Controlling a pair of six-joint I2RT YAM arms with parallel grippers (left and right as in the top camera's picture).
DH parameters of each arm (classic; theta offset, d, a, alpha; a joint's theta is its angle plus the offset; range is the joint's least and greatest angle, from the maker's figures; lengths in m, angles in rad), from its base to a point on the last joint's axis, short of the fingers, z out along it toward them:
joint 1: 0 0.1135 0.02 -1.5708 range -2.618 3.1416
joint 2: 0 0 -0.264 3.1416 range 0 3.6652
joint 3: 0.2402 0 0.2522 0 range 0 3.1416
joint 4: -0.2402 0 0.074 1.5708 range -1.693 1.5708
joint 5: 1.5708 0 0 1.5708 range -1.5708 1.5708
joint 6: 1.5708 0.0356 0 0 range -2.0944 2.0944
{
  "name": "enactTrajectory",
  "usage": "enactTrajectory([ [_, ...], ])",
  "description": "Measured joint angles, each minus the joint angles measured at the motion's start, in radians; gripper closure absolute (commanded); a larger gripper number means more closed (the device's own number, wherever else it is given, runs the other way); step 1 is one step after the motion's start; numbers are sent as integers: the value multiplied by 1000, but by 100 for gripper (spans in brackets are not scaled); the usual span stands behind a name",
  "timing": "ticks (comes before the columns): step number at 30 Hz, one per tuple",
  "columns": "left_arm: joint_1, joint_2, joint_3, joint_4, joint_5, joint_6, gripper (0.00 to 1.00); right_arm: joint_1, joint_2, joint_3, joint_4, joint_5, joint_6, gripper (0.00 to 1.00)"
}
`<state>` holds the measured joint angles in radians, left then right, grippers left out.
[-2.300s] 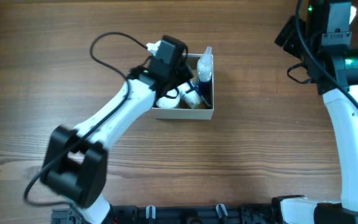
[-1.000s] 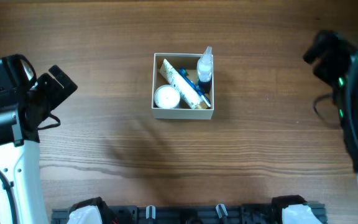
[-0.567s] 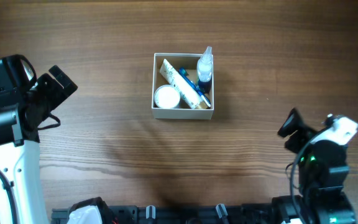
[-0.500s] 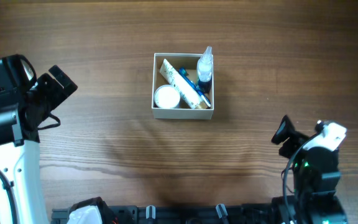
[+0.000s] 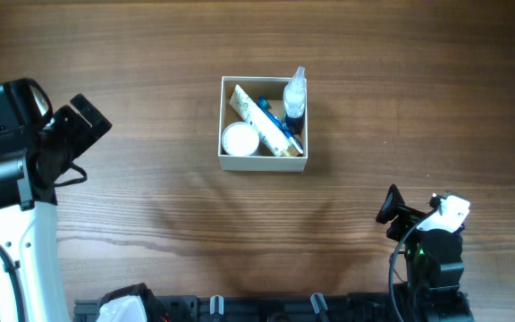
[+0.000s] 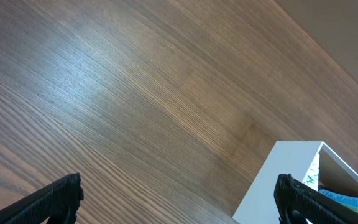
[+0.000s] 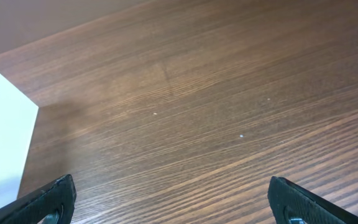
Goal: Pack container
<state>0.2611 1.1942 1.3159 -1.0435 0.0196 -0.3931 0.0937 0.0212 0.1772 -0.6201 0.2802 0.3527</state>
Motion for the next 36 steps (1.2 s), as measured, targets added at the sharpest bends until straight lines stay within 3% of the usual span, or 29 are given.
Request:
enactTrajectory([
  [16,-25,-11,0,0,0,0,0,0,0,0,0,0,0,0],
  [22,-198,-231,-73,53,-48,17,0,0,-3,0,0,0,0,0],
  [28,-253,-566,-495,408,-81,35,0,0,-5,-3,0,-4,0,0],
  [31,-253,-755,-782,488,-68,37,0,0,-8,-5,0,-4,0,0],
  [36,-253,-1034,-1083,544,-44,37,0,0,-8,-5,0,-8,0,0],
])
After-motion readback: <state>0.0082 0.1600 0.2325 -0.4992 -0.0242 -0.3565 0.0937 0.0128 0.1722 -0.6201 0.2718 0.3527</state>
